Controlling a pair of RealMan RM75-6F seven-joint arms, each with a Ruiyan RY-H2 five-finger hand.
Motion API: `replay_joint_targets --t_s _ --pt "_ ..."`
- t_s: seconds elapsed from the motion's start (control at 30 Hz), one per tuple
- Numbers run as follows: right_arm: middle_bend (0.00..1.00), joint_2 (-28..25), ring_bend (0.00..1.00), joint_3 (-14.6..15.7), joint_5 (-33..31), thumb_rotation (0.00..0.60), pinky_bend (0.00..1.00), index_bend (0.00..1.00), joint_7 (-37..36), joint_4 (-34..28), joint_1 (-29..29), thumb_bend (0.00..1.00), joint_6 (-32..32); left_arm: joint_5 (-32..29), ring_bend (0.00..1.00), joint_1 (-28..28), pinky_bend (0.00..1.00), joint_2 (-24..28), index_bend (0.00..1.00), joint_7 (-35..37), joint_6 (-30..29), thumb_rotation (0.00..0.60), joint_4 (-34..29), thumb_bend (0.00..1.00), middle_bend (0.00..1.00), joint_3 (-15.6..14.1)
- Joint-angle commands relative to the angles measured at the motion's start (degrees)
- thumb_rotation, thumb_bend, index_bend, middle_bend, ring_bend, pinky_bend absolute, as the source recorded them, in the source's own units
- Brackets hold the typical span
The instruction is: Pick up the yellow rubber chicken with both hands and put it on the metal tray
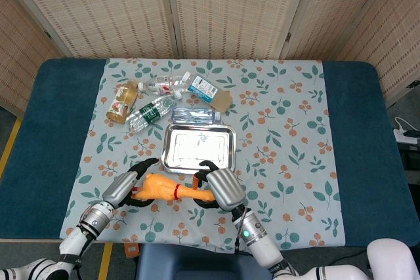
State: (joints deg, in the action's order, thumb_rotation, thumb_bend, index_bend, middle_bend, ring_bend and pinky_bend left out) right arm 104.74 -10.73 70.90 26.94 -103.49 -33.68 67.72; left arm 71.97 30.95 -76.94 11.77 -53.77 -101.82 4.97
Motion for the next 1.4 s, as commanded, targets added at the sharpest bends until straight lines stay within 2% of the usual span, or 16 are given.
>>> replay_joint_targets --t_s 0.03,0.1,0.17,0.27,0.33,0.4,0.6,0.77,0.83,0.87,0.9,0.97,1.03,1.07,1.17,1.4 --pt "0.54 0.1 0.62 -0.1 -0.1 0.6 0.84 0.88 0.1 0.0 -0.1 0.32 0.1 -0.6 0.0 0.2 0.09 -0.7 0.01 -1.2 -0.3 0.6 0.0 0.32 0.01 0.4" --pt "0.54 0.2 0.62 -0.1 -0.3 0.6 0.84 0.88 0.2 0.0 -0.1 0.32 0.2 -1.0 0.1 0.1 0.2 -1.4 0.19 -2.2 -1.4 0.6 0.0 0.37 0.12 0.8" --pt "0.54 0.0 0.62 -0.2 -0.4 0.6 0.84 0.88 0.2 0.0 -0.1 0.32 0.3 -1.4 0.33 -0.2 0.42 -2.0 0.53 -2.8 -2.3 0.6 -0.2 0.51 0.42 0.9" --pt "0.54 -0.3 0.62 -0.2 -0.6 0.6 0.84 0.88 0.3 -0.1 -0.1 0.32 0.5 -2.0 0.59 -0.6 0.72 -2.8 0.77 -3.6 -3.2 0.6 -0.3 0.69 0.69 1.0" --pt "0.54 -0.5 0.62 -0.2 -0.8 0.6 0.84 0.88 0.4 -0.3 0.0 0.32 0.6 -2.0 0.7 -0.8 0.86 -3.1 0.82 -4.1 -3.6 0.6 -0.2 0.77 0.8 0.8" --pt "0.54 -0.8 0.62 -0.3 -0.9 0.6 0.84 0.88 0.5 -0.5 0.0 0.32 0.7 -1.7 0.75 -1.0 0.91 -3.2 0.83 -4.6 -3.8 0.6 -0.1 0.82 0.85 0.5" --pt "0.54 -1.4 0.62 -0.2 -1.3 0.6 0.84 0.88 0.5 -0.9 0.1 0.32 0.9 0.9 0.81 -1.3 0.95 -3.2 0.84 -5.4 -4.1 0.6 0.1 0.91 0.9 -0.7" --pt "0.54 -1.7 0.62 0.0 -1.4 0.6 0.84 0.88 0.6 -1.3 0.1 0.32 1.0 1.3 0.81 -1.3 0.94 -3.3 0.85 -6.0 -4.2 0.6 0.0 0.91 0.9 -1.0" --pt "0.54 -1.8 0.62 0.0 -1.4 0.6 0.84 0.88 0.7 -1.4 0.1 0.32 1.2 1.1 0.8 -2.1 0.93 -4.5 0.85 -5.8 -6.0 0.6 0.0 0.85 0.89 -0.6" --pt "0.54 -1.8 0.62 0.0 -1.4 0.6 0.84 0.88 0.6 -1.5 0.1 0.32 1.3 1.5 0.77 -1.9 0.88 -4.4 0.83 -6.2 -5.5 0.6 0.1 0.81 0.88 -1.0" --pt "0.54 -1.9 0.62 0.0 -1.4 0.6 0.84 0.88 0.6 -1.6 0.1 0.32 1.3 1.9 0.71 -1.7 0.78 -4.0 0.77 -6.3 -4.7 0.6 0.1 0.73 0.82 -1.5" --pt "0.54 -2.0 0.62 0.0 -1.4 0.6 0.84 0.88 0.7 -1.7 0.1 0.32 1.3 2.6 0.54 -0.8 0.57 -2.8 0.53 -4.8 -1.7 0.6 -0.3 0.58 0.6 -2.5" --pt "0.54 -2.1 0.62 0.0 -1.6 0.6 0.84 0.88 0.6 -1.8 0.1 0.32 1.3 2.7 0.23 -0.2 0.36 -1.8 0.14 -1.3 0.8 0.6 -1.1 0.46 0.23 -2.4" --pt "0.54 -2.2 0.62 0.1 -1.6 0.6 0.84 0.88 0.6 -1.8 0.1 0.32 1.3 3.3 0.12 0.2 0.3 -1.3 0.05 0.3 1.7 0.6 -1.0 0.44 0.11 -2.4" --pt "0.54 -2.3 0.62 0.2 -1.7 0.6 0.84 0.88 0.6 -1.8 0.0 0.32 1.2 5.6 0.0 0.6 0.23 -0.8 0.0 1.8 2.4 0.6 -0.4 0.41 0.0 -2.8" --pt "0.54 -2.6 0.62 0.1 -2.0 0.6 0.84 0.88 0.2 -1.6 -0.1 0.32 1.1 6.8 0.0 2.1 0.15 0.8 0.0 5.7 5.4 0.6 -0.7 0.36 0.0 -3.2"
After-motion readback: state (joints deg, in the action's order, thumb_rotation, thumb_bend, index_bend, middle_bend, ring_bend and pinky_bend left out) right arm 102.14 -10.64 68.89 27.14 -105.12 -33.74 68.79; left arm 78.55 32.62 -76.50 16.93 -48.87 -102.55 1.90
